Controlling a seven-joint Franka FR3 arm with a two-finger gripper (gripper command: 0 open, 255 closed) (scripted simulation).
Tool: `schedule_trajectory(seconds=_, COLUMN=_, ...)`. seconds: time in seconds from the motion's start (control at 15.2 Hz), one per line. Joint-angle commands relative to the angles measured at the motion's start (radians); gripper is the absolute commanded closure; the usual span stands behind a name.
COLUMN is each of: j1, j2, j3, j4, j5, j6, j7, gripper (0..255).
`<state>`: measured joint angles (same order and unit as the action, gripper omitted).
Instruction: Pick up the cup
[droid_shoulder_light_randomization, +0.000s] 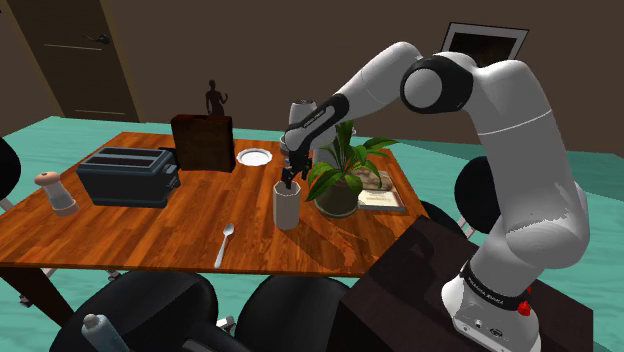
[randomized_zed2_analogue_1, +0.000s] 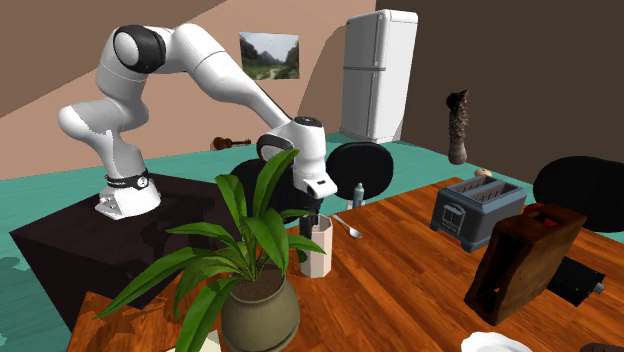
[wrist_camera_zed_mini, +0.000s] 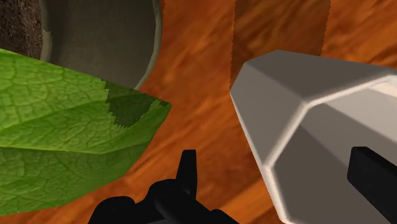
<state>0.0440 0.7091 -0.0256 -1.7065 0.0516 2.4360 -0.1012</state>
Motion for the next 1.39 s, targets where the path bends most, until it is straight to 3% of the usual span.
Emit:
schedule_trajectory(seconds=0.0, j1=0.000, j2=0.026, j3=0.001, j4=0.014, j5=0.000, j6=0.013, j7=0.001, gripper=0)
schedule_trajectory(seconds=0.26, j1=0.000, j2=0.053, j3=0.002, j4=0.021, j5=0.001, j6=0.033, j7=0.000, gripper=0)
schedule_trajectory(seconds=0.33, j1=0.000, j2=0.051, j3=0.002, j4=0.019, j5=0.001, j6=0.033, j7=0.000, gripper=255)
schedule_trajectory(seconds=0.92, j1=0.000, j2=0.053, j3=0.002, j4=0.021, j5=0.001, j6=0.033, j7=0.000, gripper=255)
schedule_trajectory(seconds=1.32, j1=0.001, j2=-0.008, j3=-0.001, j4=0.006, j5=-0.001, j6=-0.014, j7=0.002, gripper=255)
